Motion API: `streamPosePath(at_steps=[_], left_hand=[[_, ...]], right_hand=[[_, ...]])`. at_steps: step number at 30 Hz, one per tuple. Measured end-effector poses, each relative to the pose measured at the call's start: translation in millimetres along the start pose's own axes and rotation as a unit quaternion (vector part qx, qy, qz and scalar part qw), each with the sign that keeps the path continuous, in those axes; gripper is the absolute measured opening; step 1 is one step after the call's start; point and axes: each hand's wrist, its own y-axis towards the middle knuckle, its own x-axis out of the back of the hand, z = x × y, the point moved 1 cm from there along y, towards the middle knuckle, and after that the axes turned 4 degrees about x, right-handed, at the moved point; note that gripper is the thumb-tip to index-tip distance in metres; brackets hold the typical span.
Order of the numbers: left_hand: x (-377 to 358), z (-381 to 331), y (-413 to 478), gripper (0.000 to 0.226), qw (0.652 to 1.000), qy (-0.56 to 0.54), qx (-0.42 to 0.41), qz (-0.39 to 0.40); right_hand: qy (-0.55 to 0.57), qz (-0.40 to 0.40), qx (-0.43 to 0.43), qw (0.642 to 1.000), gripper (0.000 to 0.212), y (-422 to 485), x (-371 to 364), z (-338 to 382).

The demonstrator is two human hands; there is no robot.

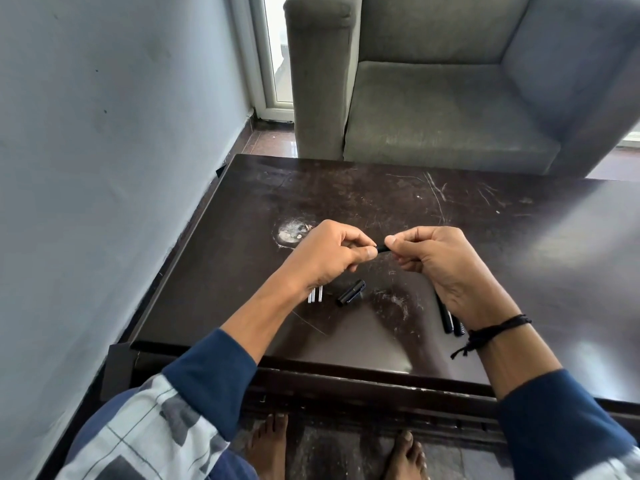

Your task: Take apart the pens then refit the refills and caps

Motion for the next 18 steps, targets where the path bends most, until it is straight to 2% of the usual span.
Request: streamPosePath(at_steps=[3, 8, 15, 18], left_hand=[[0.9, -0.7, 0.9, 0.004, 1.0, -0.005, 0.001, -0.003], [3.7, -3.0, 0.4, 0.005, 1.0, -0.01, -0.007, 0.0], [4.0, -0.7, 1.3, 0.004, 1.0, 0.002, -0.004, 0.0], [4.7, -1.8, 1.0, 0.005, 1.0, -0.009, -0.004, 0.003]], right_hand=[[0.015, 0.015, -0.003, 1.0, 0.007, -0.9, 0.1, 1.1], [0.026, -0.005, -0.017, 0.999, 0.022, -0.3, 0.0, 2.9], [0.013, 0.001, 0.009, 1.0, 0.005, -0.3, 0.2, 0.4], [0.034, 0.002, -0.002, 0.999, 0.017, -1.1, 1.5, 2.4]])
